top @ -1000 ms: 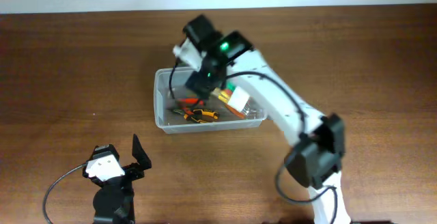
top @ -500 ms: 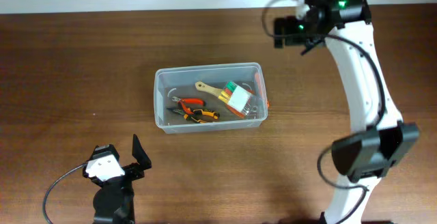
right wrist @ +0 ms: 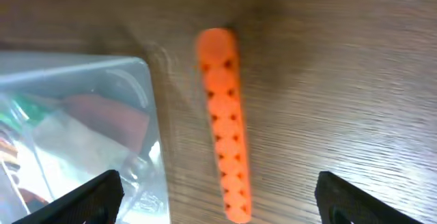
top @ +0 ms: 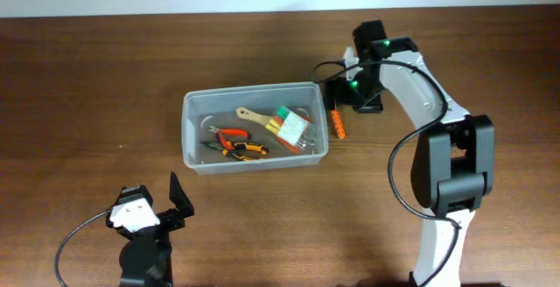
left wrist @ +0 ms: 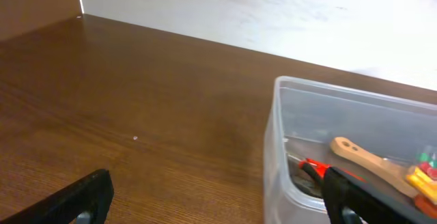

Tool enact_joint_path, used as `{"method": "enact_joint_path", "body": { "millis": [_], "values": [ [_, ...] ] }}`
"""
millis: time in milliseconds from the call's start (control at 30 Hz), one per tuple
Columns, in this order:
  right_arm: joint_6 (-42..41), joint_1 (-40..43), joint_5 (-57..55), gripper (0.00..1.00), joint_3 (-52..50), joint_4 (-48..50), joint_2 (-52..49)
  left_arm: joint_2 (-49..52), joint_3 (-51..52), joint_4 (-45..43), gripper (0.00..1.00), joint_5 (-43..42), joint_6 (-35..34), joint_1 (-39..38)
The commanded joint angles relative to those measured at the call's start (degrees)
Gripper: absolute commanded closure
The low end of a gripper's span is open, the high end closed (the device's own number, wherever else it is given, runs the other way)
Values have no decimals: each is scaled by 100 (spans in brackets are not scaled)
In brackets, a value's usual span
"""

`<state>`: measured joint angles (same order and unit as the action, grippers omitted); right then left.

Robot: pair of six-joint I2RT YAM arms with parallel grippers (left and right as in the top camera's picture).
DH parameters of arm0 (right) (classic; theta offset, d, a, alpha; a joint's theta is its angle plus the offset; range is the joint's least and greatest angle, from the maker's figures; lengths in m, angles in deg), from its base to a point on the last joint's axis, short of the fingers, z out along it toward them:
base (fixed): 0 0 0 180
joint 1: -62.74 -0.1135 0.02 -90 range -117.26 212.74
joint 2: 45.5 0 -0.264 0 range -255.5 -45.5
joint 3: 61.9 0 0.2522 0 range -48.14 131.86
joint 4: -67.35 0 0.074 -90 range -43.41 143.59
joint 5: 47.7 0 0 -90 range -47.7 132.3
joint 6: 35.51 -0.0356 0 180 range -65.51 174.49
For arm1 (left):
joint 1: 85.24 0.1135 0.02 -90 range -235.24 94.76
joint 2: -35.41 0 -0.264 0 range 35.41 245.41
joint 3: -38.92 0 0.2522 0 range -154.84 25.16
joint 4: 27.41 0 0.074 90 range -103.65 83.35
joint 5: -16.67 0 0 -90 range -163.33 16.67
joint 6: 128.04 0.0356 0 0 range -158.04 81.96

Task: Pack container
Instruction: 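Grasp the orange bit holder strip with the right gripper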

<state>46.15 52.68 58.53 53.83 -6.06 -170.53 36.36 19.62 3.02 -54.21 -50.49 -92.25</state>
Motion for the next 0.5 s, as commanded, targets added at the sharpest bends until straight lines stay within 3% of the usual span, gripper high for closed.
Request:
{"method": "enact_joint_path", "body": {
  "millis": [0, 67, 233, 467],
  "values": [
    [190, -74, 44, 9, -31, 109, 85, -26, 22, 4, 1, 20, 50, -24],
    [190, -76, -48, 11, -31, 170, 81, -26, 22, 4, 1, 22, 50, -24],
    [190, -81, -214, 33, -31, 166, -39, -26, 22, 4, 1, 22, 50, -24],
    [55, -85, -208, 40, -31, 98, -560, -26, 22, 4, 1, 22, 50, -24]
  ]
}}
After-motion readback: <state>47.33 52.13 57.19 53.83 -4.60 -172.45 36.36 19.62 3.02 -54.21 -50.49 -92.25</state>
